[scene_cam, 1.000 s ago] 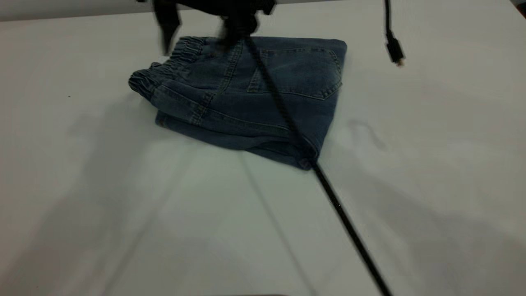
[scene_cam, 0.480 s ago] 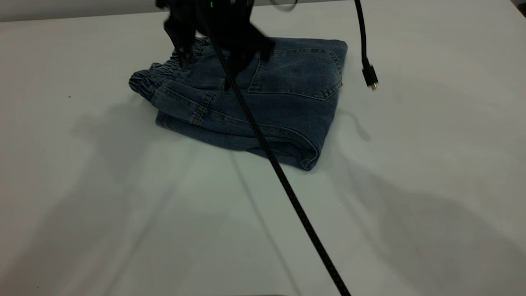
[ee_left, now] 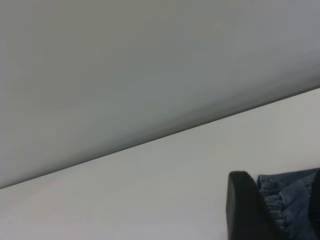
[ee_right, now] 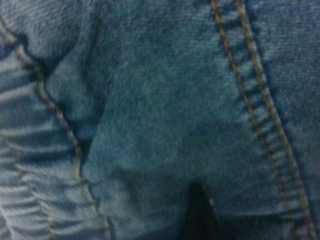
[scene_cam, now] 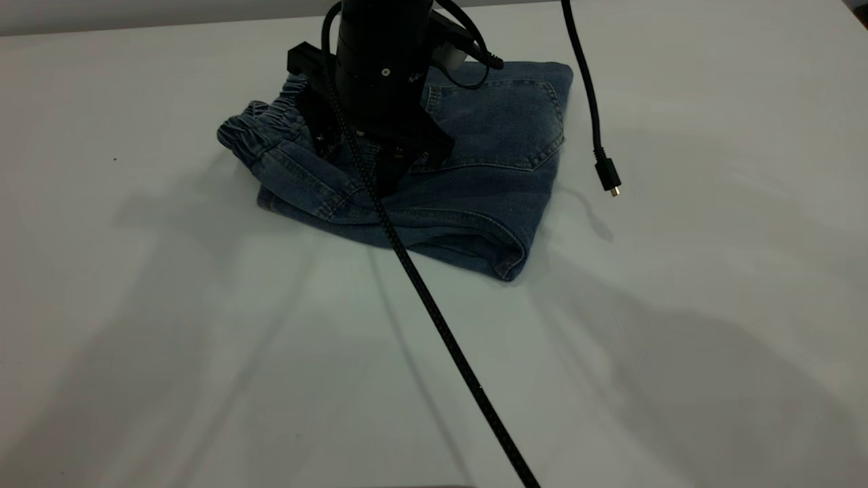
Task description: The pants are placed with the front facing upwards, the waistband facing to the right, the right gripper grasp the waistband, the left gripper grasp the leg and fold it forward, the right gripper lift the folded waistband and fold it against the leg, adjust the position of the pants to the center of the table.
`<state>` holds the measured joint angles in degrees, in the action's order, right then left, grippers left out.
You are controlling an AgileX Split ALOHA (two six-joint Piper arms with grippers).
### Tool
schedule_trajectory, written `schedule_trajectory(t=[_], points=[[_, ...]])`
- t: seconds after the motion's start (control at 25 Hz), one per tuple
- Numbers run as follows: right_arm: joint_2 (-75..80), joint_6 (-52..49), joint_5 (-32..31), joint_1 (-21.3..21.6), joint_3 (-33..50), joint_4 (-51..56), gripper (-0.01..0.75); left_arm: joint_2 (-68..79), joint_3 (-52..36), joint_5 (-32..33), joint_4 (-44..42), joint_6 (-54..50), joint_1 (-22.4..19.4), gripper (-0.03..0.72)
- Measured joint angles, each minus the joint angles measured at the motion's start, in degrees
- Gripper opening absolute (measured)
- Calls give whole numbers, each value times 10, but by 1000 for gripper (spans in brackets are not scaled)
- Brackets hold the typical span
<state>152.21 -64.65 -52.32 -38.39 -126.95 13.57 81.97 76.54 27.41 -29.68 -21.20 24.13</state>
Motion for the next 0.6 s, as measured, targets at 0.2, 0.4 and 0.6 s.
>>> schedule_trajectory(t=[0.2,0.4,0.6], points=[[2,73,-28,-12,-3,-17,470,0,0,2,0,0,0,282],[2,165,-62,-28,-5,-37,470,0,0,2,0,0,0,282],[2,268,-115,-43,-6,-62,470,0,0,3,0,0,0,282]])
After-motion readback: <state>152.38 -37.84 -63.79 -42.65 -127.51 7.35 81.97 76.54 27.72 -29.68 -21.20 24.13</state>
